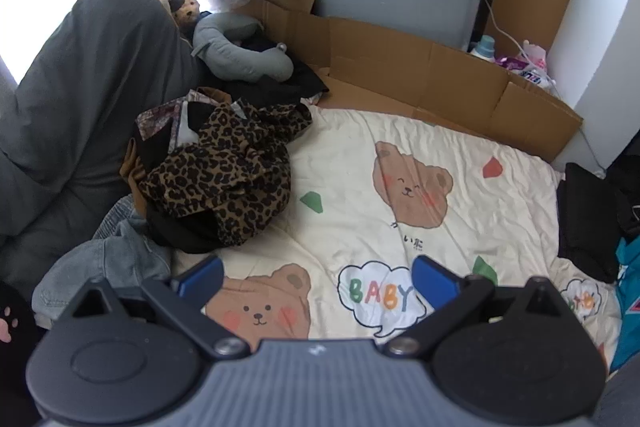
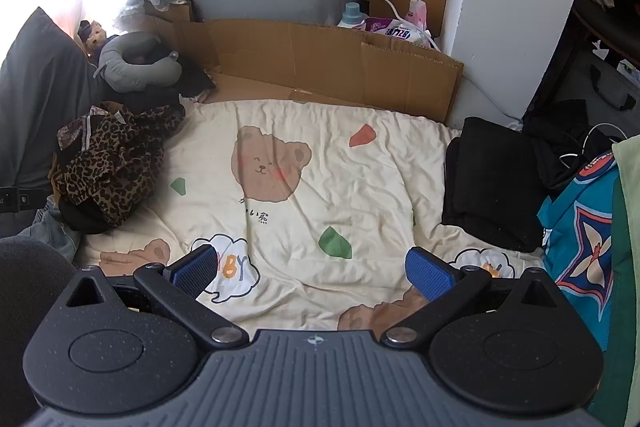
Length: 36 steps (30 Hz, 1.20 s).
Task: Fold clothes
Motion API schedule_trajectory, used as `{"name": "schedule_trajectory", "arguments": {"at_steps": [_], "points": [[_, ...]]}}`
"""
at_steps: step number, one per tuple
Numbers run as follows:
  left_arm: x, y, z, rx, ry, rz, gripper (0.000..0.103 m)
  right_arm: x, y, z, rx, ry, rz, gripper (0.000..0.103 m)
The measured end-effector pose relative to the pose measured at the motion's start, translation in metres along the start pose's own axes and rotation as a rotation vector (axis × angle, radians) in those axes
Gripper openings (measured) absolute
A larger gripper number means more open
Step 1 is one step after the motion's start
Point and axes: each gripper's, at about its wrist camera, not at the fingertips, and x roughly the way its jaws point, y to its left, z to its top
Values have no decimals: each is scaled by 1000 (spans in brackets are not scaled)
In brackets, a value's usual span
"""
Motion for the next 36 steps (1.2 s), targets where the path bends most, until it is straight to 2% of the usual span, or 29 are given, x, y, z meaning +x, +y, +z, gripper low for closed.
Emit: {"name": "schedule_trajectory", "arguments": {"at_steps": [9,12,16,22,28,36], "points": [[-1,-1,-1,15,-7,9,101,0,0,-3,12,-4,-1,103],[0,-5,1,44,7,14,101,-1,0,-2,16,-4,-28,103],[-1,-2,2,27,11,8,102,-2,0,-3,16,-12,-46,103],[-7,-8,1,73,-5,-3,102,-4,1,-1,30,8,-46,103],[-7,5,3,46,8,-1,103,-8,2,2,26,5,-36,103],[-22,36,11,-5,-33,-53,103,-18,-1,6,38,-18,-5,103]]}}
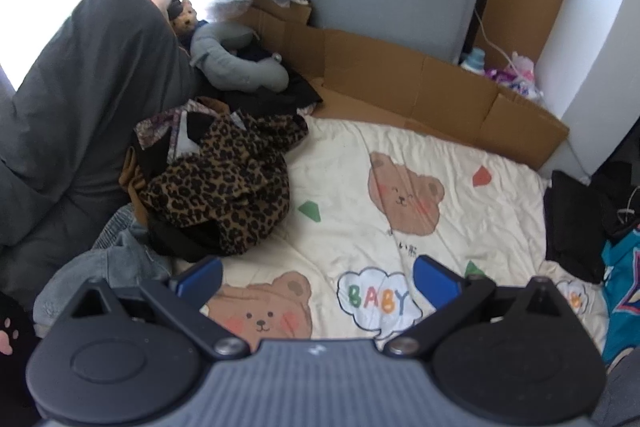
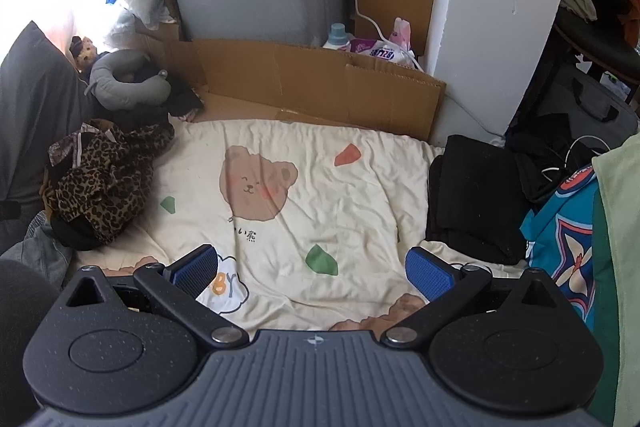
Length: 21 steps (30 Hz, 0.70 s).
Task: Fold clothes
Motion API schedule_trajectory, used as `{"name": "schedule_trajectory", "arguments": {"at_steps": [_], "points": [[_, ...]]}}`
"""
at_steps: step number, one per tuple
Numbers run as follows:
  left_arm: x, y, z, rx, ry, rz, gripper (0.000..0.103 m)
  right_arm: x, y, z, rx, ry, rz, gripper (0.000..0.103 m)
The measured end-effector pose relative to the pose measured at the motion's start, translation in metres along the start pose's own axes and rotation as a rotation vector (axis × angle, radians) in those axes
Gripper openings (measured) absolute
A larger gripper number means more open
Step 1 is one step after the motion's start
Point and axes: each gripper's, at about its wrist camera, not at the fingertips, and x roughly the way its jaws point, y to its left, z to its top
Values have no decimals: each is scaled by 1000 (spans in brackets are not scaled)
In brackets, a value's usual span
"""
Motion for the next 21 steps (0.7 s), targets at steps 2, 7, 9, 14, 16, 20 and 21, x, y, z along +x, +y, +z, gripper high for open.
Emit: {"name": "schedule_trajectory", "arguments": {"at_steps": [2,7,9,14,16,20,21], "points": [[-4,7,3,-9,-20,-1,103,0,-1,1,10,-5,0,103],[-4,23,10,-16,-49,-3,103,6,-2,7,29,-21,-11,103],[-3,33,12,-40,-56,-10,103,8,0,11,33,-24,-18,103],[3,51,14,-64,-92,4,102,3,12,24,4,-80,-12,103],[3,56,13,-58,-118,3,102,0,20,27,-33,-107,-21,103],[4,66,12,-58,-132,2,101,1,28,34,-26,-140,8,103],[4,68,12,-64,-134,-2,101,2,27,36,-8,-141,32,103]]}}
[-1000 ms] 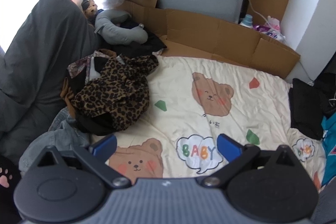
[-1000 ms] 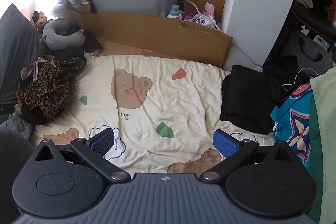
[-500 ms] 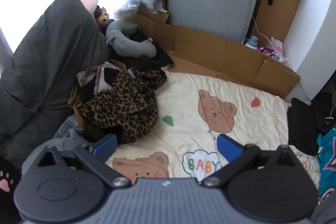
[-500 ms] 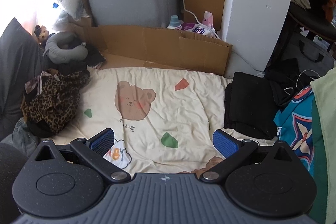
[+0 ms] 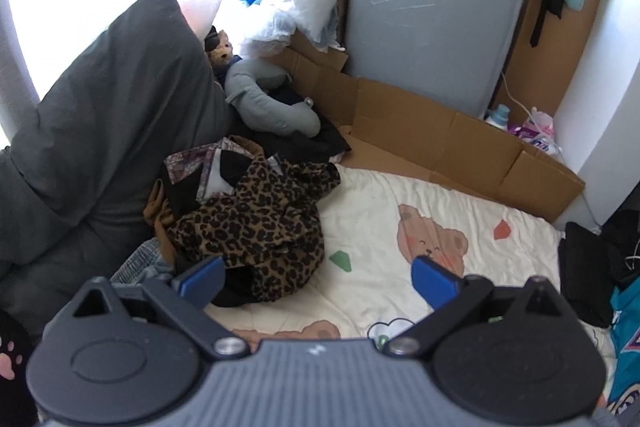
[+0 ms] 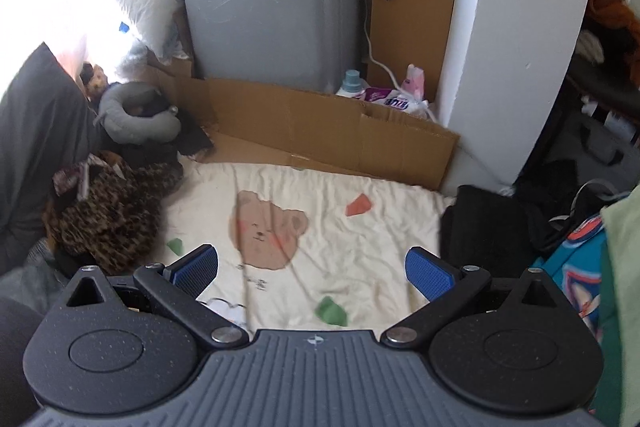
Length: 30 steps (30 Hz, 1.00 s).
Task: Fold clothes
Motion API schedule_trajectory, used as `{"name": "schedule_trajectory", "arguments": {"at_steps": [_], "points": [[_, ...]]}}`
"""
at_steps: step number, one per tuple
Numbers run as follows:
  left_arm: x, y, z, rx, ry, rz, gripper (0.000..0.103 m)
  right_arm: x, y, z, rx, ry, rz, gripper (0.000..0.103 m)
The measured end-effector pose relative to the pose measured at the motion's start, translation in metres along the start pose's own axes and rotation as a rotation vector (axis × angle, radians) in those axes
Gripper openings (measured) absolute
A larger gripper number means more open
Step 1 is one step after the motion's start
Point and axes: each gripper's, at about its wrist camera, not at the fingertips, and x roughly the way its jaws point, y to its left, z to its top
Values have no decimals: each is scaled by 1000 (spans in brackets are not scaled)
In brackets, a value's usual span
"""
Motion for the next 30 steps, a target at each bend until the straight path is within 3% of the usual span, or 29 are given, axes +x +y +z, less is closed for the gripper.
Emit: {"name": "schedule_trajectory", "arguments": {"at_steps": [2,6,13,15,18,20,23,26,30], "points": [[1,6,0,-17,0,-7,101,1,-1,3,32,-6,39,103],[4,16,1,-33,-2,-17,101,8,5,8,32,-4,35,103],[18,31,5,-66,4,42,102,26,8,20,38,32,82,103],[21,35,6,-69,-2,75,102,31,11,24,24,41,97,103],[30,43,8,-90,15,48,102,39,14,27,2,49,101,103],[35,48,10,-96,23,68,102,45,15,27,-12,61,107,103],[39,55,12,-121,13,85,102,56,20,31,-58,73,64,103],[44,63,13,-126,4,127,102,70,22,37,-74,96,88,103],[59,78,15,-171,14,121,101,88,25,48,-89,105,111,103]]}}
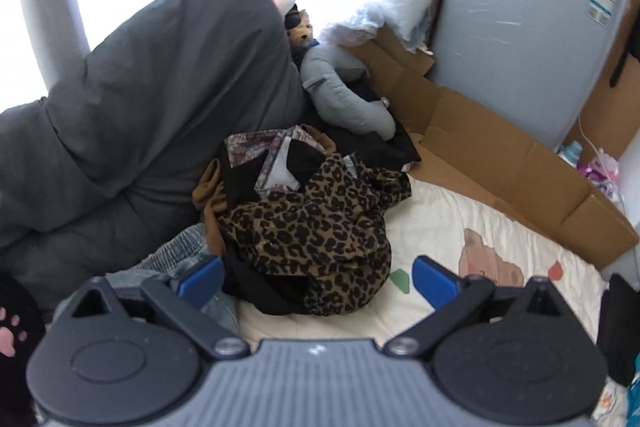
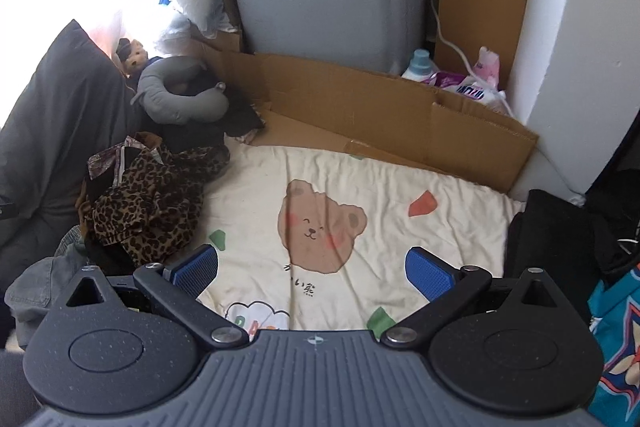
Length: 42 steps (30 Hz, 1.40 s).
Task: Fold clothes
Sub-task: 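Move the left gripper to the leopard-print trousers and close on the fabric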
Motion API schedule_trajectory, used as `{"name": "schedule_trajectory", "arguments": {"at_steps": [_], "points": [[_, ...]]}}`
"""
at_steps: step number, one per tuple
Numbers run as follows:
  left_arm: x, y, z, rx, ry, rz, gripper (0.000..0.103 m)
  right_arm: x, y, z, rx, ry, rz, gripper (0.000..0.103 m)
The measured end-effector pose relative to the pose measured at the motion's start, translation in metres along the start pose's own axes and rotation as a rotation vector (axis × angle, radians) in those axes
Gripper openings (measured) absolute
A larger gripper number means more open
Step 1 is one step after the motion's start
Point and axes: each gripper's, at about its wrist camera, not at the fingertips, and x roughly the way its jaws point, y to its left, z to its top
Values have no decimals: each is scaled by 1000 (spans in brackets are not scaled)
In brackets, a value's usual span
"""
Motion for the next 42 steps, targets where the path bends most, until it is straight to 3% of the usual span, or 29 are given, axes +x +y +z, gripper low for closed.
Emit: {"name": "schedule_trajectory", "arguments": {"at_steps": [10,18,27,34,42], "points": [[57,4,4,-48,27,-6,100,57,-4,29,-4,-17,27,103],[99,-4,0,-52,58,-17,100,101,2,36,-29,2,125,102],[153,-30,-11,-14,87,-43,100,134,3,26,-44,18,161,102],[185,-48,-21,58,89,-69,94,150,2,16,-42,23,194,101],[227,-62,-29,77,93,-92,96,182,13,7,-40,25,243,101]]}}
